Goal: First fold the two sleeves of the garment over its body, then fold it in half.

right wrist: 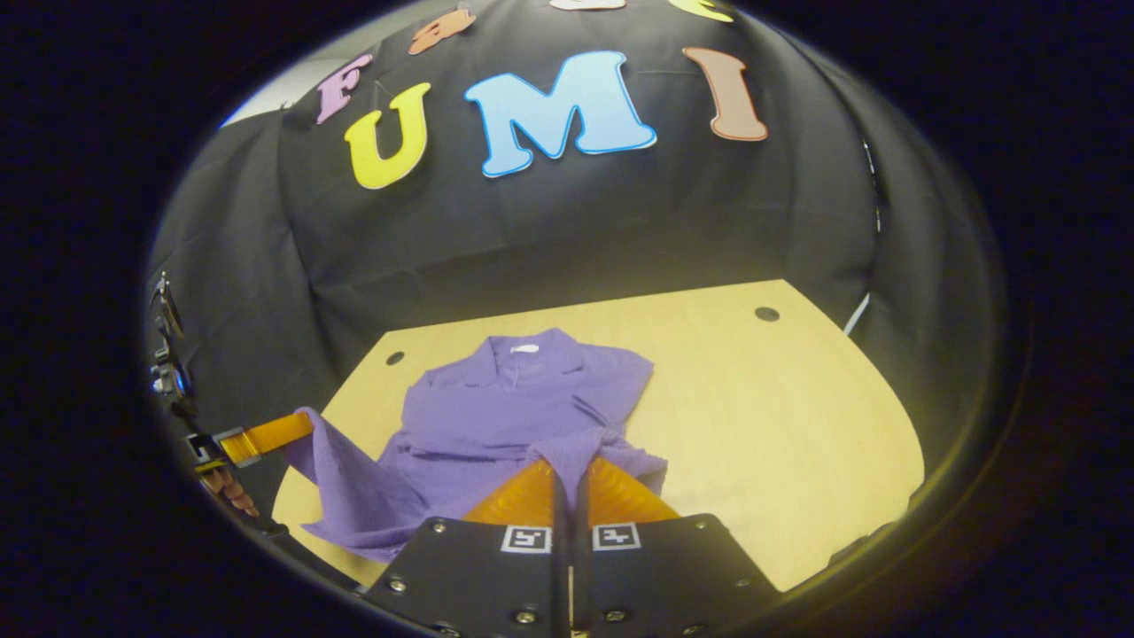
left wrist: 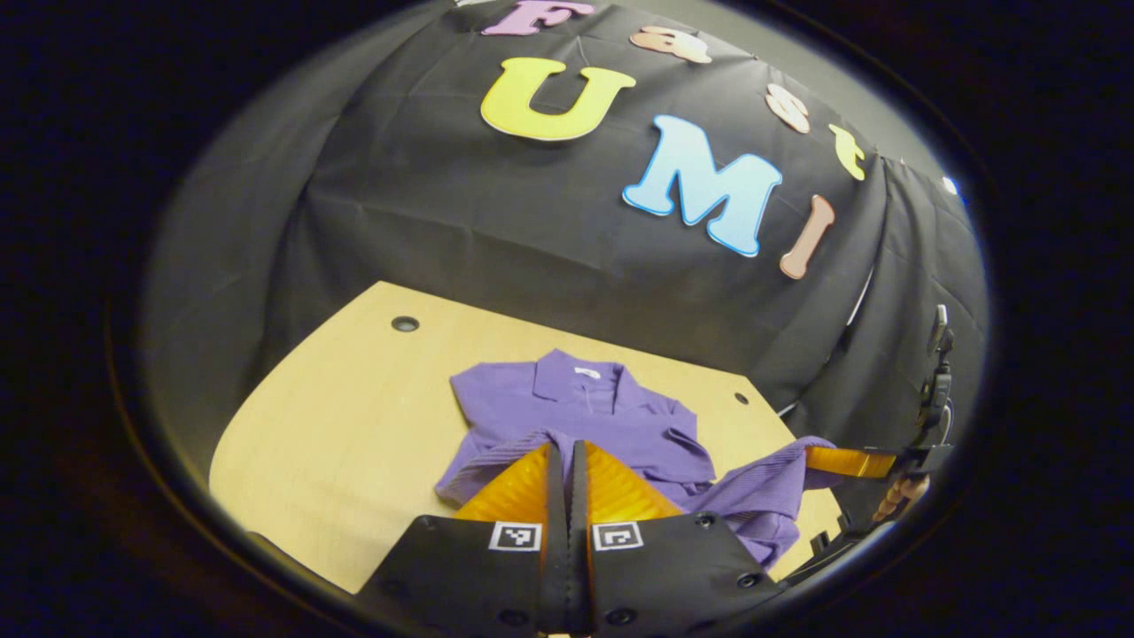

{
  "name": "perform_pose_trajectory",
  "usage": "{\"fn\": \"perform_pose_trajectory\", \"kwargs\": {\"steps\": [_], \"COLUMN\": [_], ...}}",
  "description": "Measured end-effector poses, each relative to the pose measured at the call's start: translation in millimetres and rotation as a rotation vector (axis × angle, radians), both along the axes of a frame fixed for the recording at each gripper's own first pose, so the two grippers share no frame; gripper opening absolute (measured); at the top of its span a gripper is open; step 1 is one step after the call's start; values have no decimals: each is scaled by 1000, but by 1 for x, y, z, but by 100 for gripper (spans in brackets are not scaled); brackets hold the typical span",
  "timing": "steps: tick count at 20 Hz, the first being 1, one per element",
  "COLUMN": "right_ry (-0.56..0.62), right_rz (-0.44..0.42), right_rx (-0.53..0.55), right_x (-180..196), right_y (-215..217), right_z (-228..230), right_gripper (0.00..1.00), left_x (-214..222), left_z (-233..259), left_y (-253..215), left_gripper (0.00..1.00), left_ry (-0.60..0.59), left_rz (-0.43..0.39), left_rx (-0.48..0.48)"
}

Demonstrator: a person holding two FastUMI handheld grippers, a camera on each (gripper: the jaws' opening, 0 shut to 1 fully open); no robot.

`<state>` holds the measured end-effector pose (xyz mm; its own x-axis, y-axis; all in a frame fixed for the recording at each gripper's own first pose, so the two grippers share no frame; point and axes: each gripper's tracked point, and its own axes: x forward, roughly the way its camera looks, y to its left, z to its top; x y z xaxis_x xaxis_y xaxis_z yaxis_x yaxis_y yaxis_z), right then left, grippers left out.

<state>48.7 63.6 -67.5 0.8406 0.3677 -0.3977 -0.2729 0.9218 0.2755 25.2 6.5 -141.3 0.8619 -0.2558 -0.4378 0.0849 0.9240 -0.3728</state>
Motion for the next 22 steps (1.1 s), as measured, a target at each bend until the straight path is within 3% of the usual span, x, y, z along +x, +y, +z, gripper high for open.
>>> {"fn": "perform_pose_trajectory", "kwargs": {"steps": [14,22], "right_ry": [-31,-7], "right_rz": [26,16], "right_rx": [-27,-53], "right_x": [197,272], "right_y": [16,29], "right_z": [13,-24], "right_gripper": [2,2], "left_x": [194,255], "left_z": [-9,-53], "left_y": [4,9], "left_gripper": [6,6], "left_ry": [-65,-44], "left_rz": [97,144], "left_rx": [137,256]}}
